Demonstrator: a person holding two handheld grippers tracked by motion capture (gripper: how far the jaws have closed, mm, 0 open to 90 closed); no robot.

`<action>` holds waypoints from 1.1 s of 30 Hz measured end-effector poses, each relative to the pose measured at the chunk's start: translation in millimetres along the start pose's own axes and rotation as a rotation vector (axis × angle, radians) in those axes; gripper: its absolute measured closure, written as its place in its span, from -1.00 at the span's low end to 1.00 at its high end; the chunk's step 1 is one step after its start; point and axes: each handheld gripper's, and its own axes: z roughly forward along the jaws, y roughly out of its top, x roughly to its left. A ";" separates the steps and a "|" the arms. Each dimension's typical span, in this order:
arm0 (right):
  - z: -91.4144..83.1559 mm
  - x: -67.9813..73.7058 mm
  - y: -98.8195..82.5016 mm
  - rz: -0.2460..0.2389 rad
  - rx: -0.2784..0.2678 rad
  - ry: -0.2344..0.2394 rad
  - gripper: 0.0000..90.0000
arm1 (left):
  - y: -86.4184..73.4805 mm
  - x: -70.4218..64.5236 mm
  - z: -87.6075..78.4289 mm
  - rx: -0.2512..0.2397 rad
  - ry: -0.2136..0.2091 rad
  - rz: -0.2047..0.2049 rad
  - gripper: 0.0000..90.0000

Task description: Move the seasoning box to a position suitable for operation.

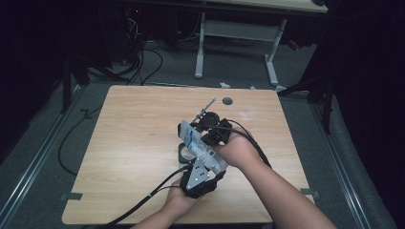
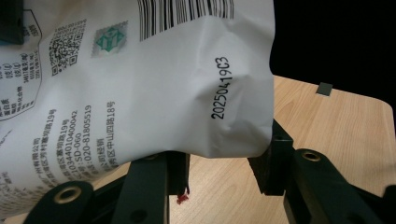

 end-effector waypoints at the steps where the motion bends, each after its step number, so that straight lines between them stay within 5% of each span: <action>1: 0.0 0.1 0.2 0.000 0.002 -0.002 1.00 | 0.3 0.0 0.1 -0.002 -0.002 -0.004 0.39; 33: 6.0 -0.1 0.6 0.006 0.003 -0.006 1.00 | 0.8 1.3 0.6 0.002 -0.009 -0.010 0.39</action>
